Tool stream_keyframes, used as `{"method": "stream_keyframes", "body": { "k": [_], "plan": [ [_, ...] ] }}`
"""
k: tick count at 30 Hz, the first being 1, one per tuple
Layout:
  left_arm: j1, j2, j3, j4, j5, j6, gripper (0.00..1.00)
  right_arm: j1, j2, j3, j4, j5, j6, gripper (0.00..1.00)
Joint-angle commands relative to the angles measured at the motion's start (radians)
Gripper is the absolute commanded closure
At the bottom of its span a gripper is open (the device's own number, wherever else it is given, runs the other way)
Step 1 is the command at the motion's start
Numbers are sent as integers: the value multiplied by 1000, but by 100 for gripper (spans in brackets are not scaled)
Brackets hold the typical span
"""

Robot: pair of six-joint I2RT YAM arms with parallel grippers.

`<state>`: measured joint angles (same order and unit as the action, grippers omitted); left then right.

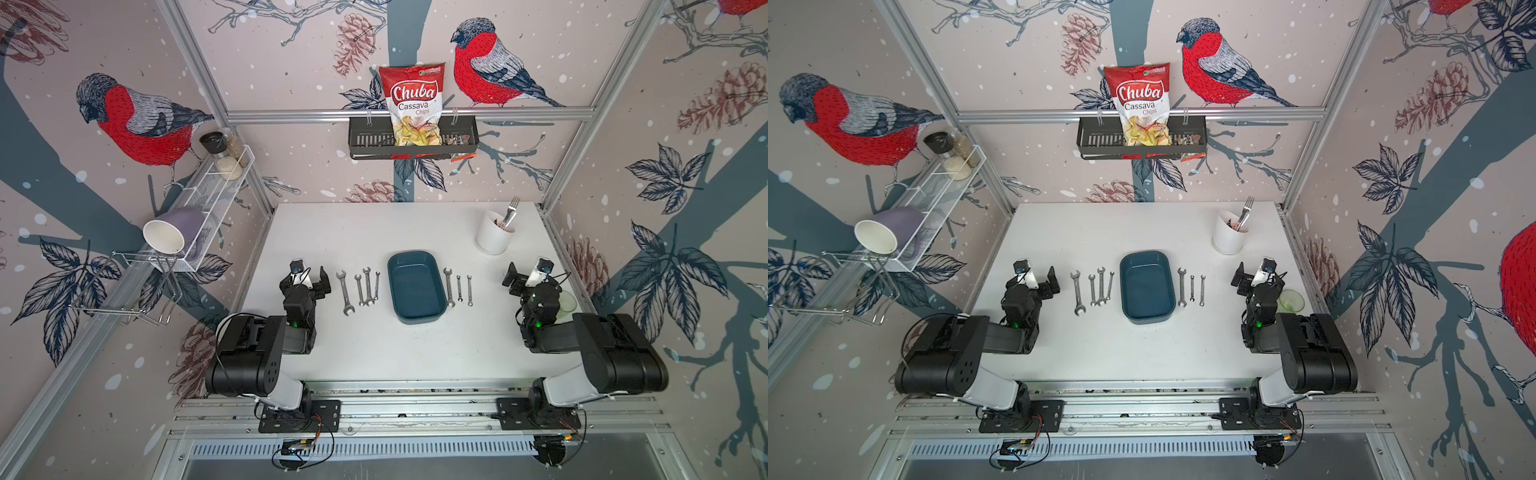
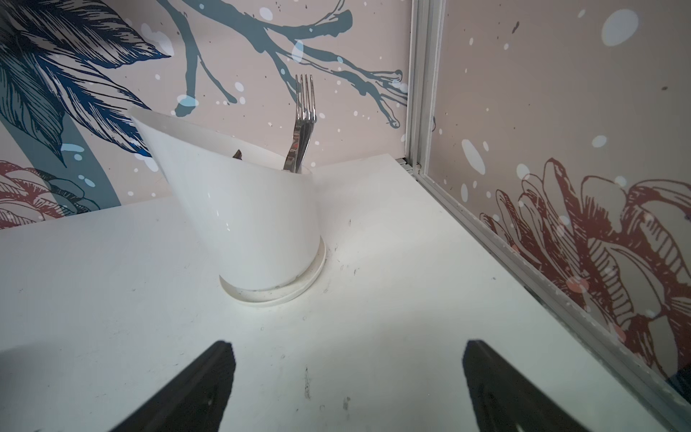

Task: Take out the wrench from the storage box
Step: Reset both arms

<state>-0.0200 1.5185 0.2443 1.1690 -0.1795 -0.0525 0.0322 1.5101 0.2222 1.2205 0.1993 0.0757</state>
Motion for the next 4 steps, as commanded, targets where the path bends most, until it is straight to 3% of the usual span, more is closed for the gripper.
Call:
{"method": "stream_keyframes", "body": {
  "k": [1,4],
  "plan": [
    [0,0,4,37,10,9,4,-1,-1,5,2,-12,1,0],
    [-1,0,5,36,10,9,4,-1,-2,6,4,-12,1,0]
  ]
}}
